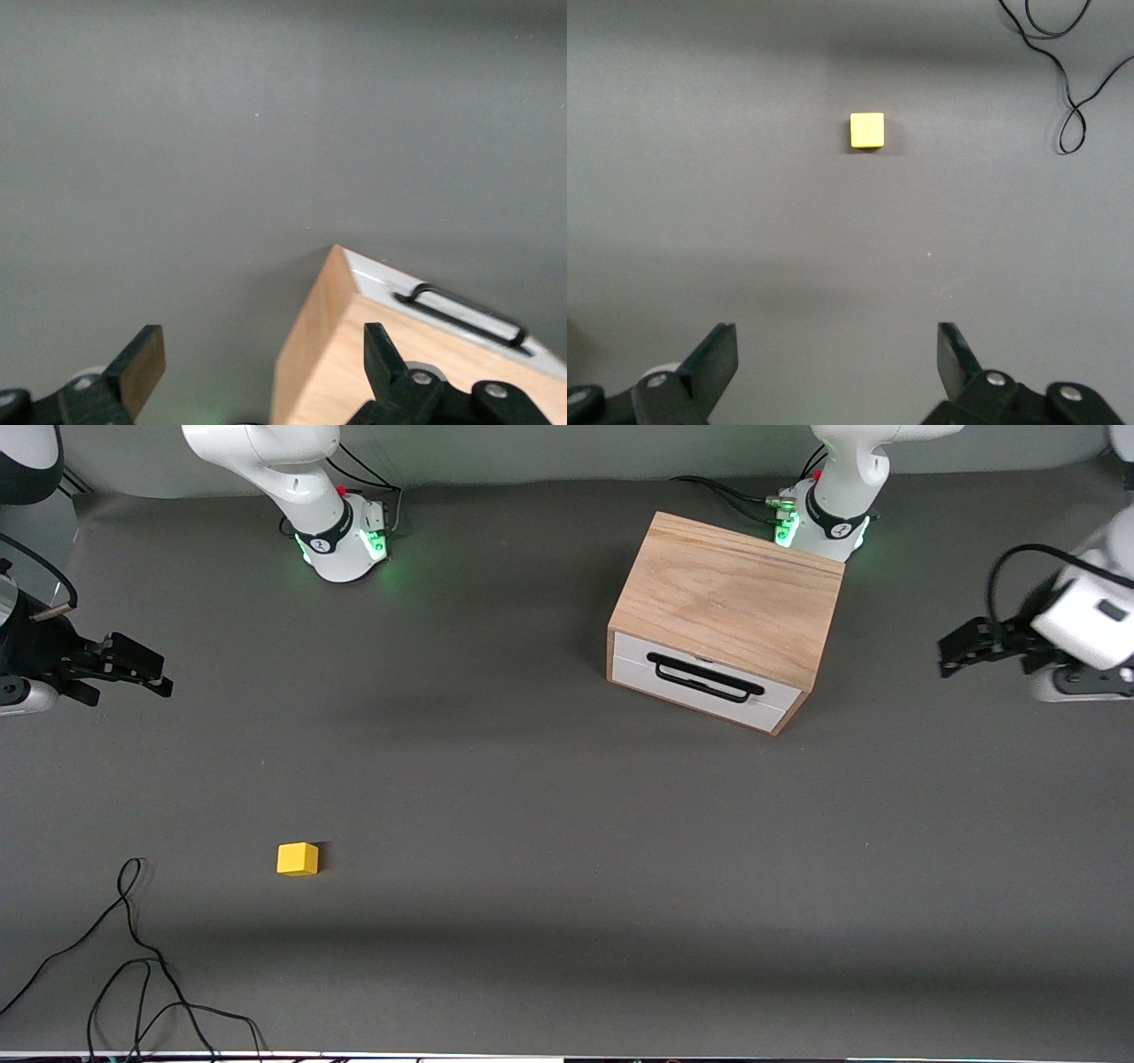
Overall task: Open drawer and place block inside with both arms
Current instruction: 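Move the left gripper toward the black drawer handle while the right gripper reaches out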
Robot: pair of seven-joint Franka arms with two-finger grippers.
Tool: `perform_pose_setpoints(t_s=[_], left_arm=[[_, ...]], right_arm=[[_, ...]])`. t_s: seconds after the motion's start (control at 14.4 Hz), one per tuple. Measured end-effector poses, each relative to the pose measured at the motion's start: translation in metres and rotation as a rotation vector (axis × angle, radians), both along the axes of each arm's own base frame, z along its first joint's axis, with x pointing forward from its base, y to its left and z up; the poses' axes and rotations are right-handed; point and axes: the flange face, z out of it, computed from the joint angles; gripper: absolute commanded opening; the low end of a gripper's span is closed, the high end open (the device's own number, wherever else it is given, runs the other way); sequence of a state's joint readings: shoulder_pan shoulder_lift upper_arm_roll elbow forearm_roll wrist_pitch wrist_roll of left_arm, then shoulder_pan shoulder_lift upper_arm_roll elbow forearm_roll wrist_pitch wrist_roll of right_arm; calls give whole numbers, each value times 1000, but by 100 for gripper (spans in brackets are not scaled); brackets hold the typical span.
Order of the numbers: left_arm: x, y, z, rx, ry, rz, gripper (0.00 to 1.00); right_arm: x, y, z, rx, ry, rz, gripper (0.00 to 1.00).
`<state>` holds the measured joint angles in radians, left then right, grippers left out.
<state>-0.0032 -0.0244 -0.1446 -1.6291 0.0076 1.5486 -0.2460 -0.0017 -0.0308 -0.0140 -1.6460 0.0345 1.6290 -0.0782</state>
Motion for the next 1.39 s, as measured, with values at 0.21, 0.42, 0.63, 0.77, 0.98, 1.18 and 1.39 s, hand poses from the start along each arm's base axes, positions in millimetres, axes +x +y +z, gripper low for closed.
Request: perform_pose_setpoints(t_s=[0.21, 0.42, 0.63, 0.77, 0.98, 1.18, 1.39], left_arm=[[-19, -82, -1, 21, -6, 197, 100], [-42, -158, -7, 30, -5, 479, 100], [-48, -224, -28, 18, 1, 780, 100], [-49, -257, -49, 24, 8, 961, 100], [-50, -282, -71, 47, 21, 1090, 100], [-38, -269, -85, 76, 17, 1122, 100], [-28, -255, -118, 98, 1, 1127, 100]], right_arm=[[0, 0, 0, 0, 1, 0, 100], [1, 0, -3, 0, 6, 0, 100], [4, 0, -11, 0, 20, 0, 100], [10, 0, -19, 0, 24, 0, 100], [22, 0, -35, -1, 25, -2, 100], [33, -1, -52, -1, 23, -3, 100], [45, -1, -71, -2, 14, -5, 100]])
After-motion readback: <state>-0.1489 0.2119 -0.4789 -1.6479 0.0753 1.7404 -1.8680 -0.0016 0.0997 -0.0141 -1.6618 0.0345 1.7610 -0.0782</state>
